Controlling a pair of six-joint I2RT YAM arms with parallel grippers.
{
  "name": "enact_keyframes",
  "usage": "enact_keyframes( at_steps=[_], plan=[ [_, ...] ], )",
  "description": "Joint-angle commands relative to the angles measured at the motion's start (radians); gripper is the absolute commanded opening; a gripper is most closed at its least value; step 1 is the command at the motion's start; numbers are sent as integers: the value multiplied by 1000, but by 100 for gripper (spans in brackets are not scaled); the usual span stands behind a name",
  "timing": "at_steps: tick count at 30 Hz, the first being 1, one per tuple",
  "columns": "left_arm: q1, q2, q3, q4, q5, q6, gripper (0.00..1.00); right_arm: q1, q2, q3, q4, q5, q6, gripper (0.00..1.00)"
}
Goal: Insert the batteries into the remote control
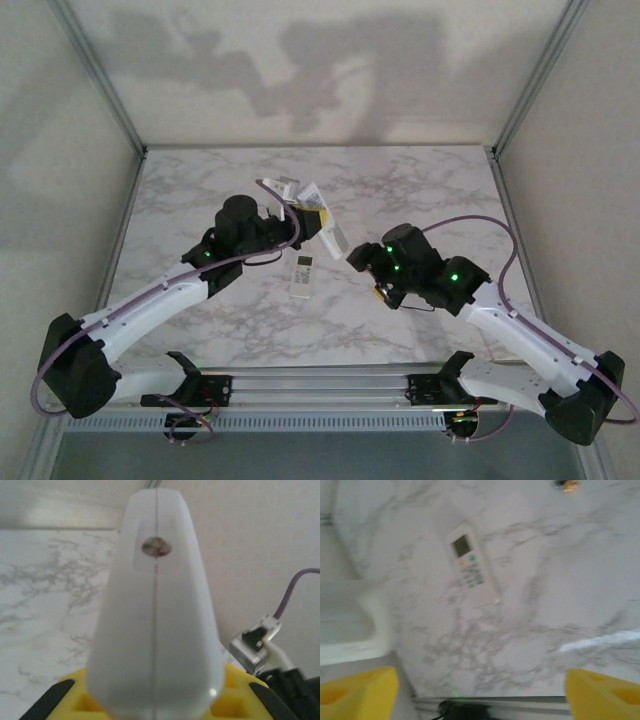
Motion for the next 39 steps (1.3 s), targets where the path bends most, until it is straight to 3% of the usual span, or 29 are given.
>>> enact_keyframes(
  at_steps=[1, 10, 16, 23, 32, 39],
  plan=[
    [-14, -10, 8, 130, 38, -57, 0, -6, 23, 33, 187, -60, -17, 99],
    [-14, -29, 20, 81, 38, -62, 0, -27, 141, 112, 321, -117, 20, 99],
    [-14, -37, 14, 87, 32, -62, 0, -45, 85, 85, 305, -35, 29, 99],
    [-14, -34, 27, 81, 47, -55, 0, -53, 98, 90, 293, -57, 28, 99],
    [-14, -32, 45, 69, 14, -59, 0, -53, 92, 40, 322, -96, 48, 73],
    [-14, -22, 46, 71, 41, -51, 0, -52, 96, 41, 334, -115, 34, 93]
  ],
)
